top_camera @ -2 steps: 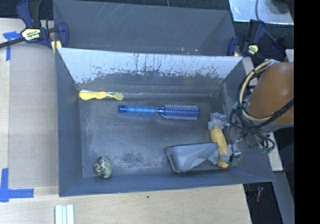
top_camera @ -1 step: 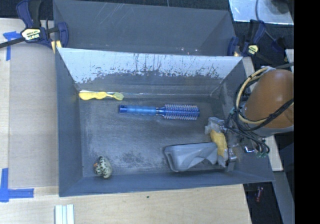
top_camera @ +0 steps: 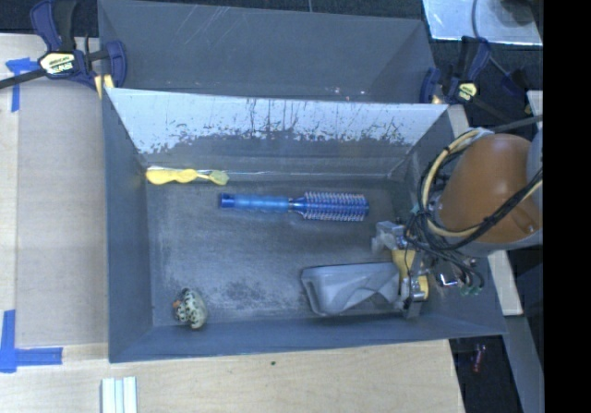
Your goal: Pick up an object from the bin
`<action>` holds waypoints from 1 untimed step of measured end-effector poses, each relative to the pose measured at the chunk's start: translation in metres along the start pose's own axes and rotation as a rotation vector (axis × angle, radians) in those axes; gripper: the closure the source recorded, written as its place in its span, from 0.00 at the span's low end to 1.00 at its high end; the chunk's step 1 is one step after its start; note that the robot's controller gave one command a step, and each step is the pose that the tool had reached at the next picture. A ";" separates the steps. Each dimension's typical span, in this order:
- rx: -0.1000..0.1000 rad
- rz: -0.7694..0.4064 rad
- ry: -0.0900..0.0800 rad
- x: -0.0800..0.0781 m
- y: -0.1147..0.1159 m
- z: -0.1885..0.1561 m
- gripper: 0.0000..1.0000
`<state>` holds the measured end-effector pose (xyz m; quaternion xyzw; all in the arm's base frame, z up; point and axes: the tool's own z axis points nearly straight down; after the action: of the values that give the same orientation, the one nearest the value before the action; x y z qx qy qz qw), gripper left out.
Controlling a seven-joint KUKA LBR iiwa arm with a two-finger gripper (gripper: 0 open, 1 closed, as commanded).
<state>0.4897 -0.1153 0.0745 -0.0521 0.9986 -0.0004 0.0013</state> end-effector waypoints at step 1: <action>-0.002 -0.077 0.002 -0.001 0.009 0.002 0.00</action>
Offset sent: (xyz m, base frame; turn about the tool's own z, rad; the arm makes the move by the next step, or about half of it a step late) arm 0.0070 0.0553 -0.0045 -0.1597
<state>0.4894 -0.1065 0.0721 -0.0903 0.9959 0.0004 0.0002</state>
